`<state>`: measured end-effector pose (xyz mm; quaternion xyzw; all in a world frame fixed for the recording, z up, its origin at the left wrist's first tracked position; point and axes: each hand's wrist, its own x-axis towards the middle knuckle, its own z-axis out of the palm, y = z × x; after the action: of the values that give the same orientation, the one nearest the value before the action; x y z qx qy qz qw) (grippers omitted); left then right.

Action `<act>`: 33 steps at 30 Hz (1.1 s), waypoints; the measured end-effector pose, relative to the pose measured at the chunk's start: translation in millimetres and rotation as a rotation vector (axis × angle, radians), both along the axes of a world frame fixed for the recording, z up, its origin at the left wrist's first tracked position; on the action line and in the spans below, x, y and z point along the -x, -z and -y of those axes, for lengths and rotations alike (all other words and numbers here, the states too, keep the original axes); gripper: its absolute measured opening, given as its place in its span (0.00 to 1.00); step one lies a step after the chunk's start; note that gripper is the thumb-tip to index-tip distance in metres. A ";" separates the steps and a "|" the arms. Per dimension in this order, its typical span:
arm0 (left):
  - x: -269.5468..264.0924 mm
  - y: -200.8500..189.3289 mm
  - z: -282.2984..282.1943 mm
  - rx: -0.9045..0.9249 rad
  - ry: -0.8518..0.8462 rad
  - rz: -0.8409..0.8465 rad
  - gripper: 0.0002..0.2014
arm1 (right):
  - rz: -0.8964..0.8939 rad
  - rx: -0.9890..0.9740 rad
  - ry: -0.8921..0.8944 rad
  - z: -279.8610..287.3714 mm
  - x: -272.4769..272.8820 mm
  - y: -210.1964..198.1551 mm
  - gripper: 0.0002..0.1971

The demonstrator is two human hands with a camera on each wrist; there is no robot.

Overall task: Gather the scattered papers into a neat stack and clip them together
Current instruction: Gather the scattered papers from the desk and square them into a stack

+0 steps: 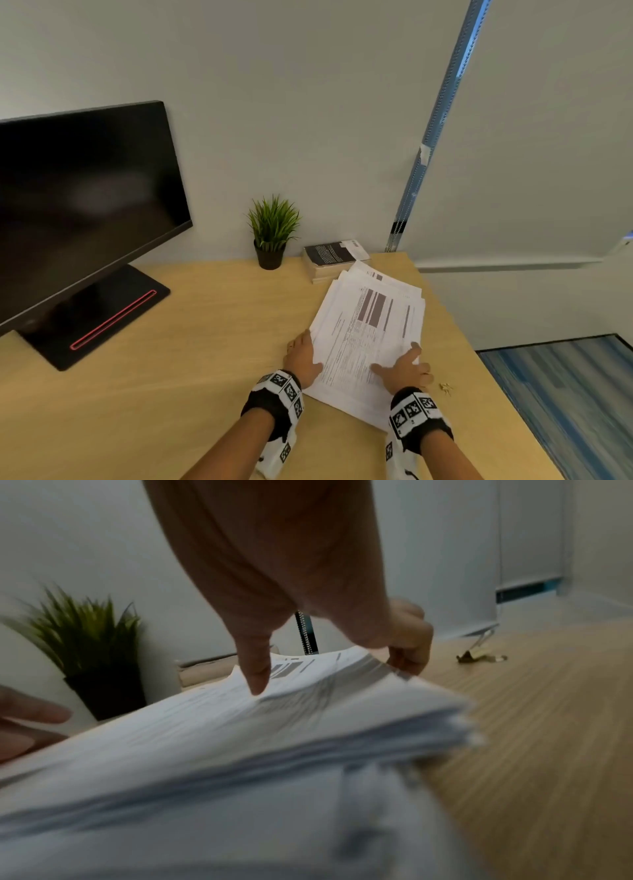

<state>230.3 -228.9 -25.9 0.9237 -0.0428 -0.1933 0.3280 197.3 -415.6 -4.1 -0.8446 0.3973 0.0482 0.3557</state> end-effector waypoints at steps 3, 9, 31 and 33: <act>1.7 -0.9 1.7 0.119 -0.075 -0.035 0.39 | 0.152 -0.129 0.168 3.4 -5.6 5.6 0.52; 17.6 -0.9 -19.5 0.151 -0.185 -0.044 0.40 | 0.162 -0.333 0.088 10.4 2.5 15.6 0.24; 90.2 -50.5 -119.5 0.962 -0.590 0.258 0.24 | 0.653 -0.737 -0.488 -63.7 62.6 -54.4 0.14; 91.0 -83.5 -118.8 0.983 -0.563 0.428 0.18 | 0.736 -0.751 -0.511 -70.1 57.2 -75.5 0.15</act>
<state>139.3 -110.1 57.6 0.6583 0.0542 0.1335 0.7389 140.1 -345.5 71.3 -0.6907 -0.0133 -0.0267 0.7225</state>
